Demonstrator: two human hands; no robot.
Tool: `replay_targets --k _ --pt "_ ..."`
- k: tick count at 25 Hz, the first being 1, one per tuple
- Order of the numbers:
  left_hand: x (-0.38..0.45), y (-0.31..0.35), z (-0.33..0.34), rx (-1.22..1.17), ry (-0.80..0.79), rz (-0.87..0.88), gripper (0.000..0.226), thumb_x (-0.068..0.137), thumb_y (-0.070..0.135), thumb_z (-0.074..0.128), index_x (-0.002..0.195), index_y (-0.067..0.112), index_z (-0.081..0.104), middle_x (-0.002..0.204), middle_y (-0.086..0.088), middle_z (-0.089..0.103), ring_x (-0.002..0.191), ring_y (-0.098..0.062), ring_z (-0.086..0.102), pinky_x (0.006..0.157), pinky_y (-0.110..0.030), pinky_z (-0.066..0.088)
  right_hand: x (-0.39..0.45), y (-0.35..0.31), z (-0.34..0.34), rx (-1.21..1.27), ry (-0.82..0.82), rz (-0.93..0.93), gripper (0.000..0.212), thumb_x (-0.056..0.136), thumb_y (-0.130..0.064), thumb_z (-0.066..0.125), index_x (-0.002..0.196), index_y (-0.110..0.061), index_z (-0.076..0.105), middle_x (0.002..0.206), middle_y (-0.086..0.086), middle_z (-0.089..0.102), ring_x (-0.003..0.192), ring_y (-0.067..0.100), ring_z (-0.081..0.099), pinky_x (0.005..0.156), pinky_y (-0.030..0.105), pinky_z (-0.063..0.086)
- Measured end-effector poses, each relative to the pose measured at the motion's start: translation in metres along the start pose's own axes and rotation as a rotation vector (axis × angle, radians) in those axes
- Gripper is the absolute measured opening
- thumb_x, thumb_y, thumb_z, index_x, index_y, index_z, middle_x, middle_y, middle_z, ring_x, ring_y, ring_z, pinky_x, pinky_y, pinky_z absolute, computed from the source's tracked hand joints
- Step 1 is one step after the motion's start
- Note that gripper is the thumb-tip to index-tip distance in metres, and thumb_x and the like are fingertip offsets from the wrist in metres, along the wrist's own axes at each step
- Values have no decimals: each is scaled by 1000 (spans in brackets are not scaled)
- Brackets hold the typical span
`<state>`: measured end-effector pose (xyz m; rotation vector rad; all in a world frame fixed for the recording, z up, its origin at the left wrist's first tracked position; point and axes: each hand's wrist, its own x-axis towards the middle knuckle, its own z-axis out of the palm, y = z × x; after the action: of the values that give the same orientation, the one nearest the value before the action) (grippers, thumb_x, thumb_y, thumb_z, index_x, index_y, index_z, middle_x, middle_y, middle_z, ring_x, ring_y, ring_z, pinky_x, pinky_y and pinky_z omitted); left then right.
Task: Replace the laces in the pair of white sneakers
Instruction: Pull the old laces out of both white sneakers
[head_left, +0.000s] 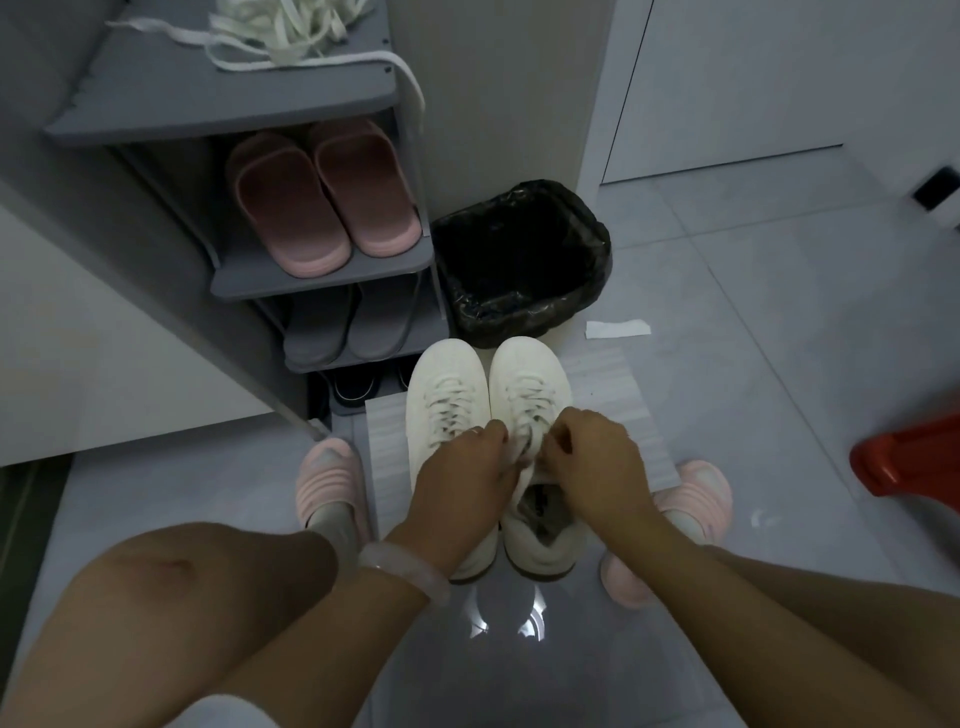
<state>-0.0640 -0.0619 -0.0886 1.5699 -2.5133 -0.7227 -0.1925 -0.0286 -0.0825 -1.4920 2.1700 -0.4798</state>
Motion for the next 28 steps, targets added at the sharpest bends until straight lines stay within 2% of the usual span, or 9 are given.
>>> replay_targets --k 5,8,11,14,18,21,23,25,28 --pt "5 2 4 8 46 -31 28 92 32 48 109 11 56 102 -6 64 93 -22 59 71 -29 42 8 3 -15 624 -150 243 14 91 -11 46 80 -9 54 79 0 54 69 8 47 57 14 38" --pt "4 4 2 24 46 -49 30 92 36 46 106 11 57 100 -6 64 92 -22 59 69 -29 41 5 0 -20 688 -258 221 14 94 -13 44 82 -14 52 75 -2 53 64 6 47 50 6 38" --pt "6 6 2 81 21 -36 26 94 33 42 92 10 55 89 -5 61 89 -23 59 64 -27 34 11 5 -28 478 -279 111 10 91 -10 49 94 -19 51 74 -2 53 64 8 47 58 17 37" --pt "6 6 1 -1 14 -17 33 92 23 46 61 15 38 60 5 40 68 -15 52 56 -22 29 18 16 -33 38 -12 -47 13 92 -7 47 104 -11 49 82 3 56 69 15 46 62 24 31" --pt "4 2 -1 -85 8 -3 45 90 16 50 51 19 27 52 6 33 48 -3 31 49 -18 30 14 26 -39 15 62 -147 17 89 -12 55 106 -11 57 108 4 53 81 14 47 69 23 35" --pt "3 -1 -2 -133 19 34 48 90 14 51 48 19 27 48 7 32 44 -3 31 50 -10 34 4 32 -43 -173 48 -392 15 76 -17 73 90 -17 69 95 0 56 82 16 53 52 22 37" --pt "4 -3 -1 -151 25 46 49 90 14 51 47 19 28 46 8 33 43 -4 32 51 -10 35 -3 35 -36 -348 -10 -458 25 62 -18 84 83 -17 70 86 2 58 76 19 57 44 8 17" --pt "5 -5 0 -153 25 52 46 90 13 50 48 17 32 47 8 34 44 -4 33 51 -9 35 -6 33 -28 -405 -53 -422 24 63 -17 83 82 -13 69 89 5 58 76 20 58 46 7 7" --pt "5 -5 0 -152 23 59 44 90 12 51 49 16 34 47 8 35 44 -3 33 50 -9 34 -5 32 -20 -415 61 -440 19 62 -9 81 69 -8 63 83 6 56 67 19 55 37 15 18"
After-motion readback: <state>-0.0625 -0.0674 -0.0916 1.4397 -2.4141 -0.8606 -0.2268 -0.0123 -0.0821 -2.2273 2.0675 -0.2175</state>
